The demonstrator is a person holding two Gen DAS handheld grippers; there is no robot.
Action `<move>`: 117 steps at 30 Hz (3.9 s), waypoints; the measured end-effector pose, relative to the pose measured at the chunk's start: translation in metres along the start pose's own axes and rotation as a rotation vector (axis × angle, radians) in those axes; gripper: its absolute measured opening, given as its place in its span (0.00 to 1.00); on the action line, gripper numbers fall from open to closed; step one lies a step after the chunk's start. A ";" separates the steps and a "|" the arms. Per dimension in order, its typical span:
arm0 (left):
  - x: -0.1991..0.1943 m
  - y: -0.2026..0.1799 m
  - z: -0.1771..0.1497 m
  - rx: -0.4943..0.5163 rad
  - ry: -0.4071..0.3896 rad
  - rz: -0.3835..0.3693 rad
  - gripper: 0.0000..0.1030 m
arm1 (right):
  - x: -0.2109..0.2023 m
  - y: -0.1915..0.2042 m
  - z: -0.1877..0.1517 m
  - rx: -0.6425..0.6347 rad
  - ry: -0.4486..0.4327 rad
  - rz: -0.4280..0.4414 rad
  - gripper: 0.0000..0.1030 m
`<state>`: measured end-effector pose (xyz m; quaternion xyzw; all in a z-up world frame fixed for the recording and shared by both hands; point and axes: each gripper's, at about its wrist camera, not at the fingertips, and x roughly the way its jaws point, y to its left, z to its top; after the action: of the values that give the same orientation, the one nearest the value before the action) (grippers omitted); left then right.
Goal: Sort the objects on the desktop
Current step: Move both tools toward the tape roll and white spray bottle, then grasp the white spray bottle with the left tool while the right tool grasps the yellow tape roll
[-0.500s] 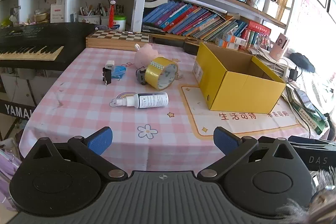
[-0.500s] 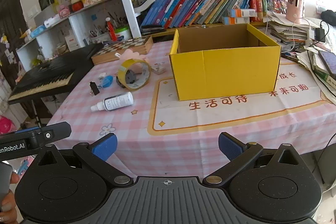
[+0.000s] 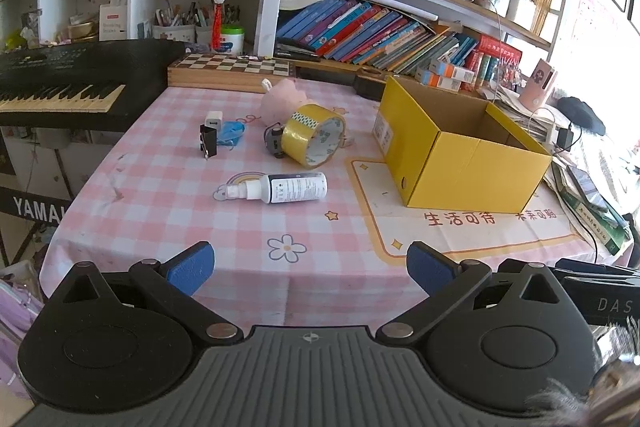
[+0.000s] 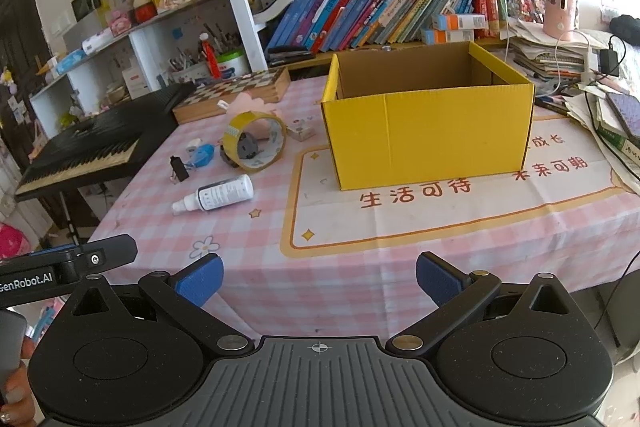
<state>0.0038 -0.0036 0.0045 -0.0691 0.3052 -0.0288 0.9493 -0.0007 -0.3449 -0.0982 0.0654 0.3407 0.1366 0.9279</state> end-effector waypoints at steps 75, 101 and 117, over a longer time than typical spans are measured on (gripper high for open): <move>0.025 0.024 0.008 0.040 0.035 0.002 1.00 | 0.045 0.026 0.020 -0.035 0.044 0.084 0.91; 0.105 0.051 0.048 0.143 0.043 -0.061 0.76 | 0.121 0.048 0.096 -0.049 0.045 0.245 0.84; 0.163 0.046 0.073 0.279 0.039 -0.152 0.75 | 0.178 0.062 0.135 -0.001 0.086 0.284 0.84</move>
<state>0.1794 0.0348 -0.0378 0.0409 0.3107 -0.1440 0.9386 0.2045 -0.2370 -0.0918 0.1066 0.3672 0.2695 0.8838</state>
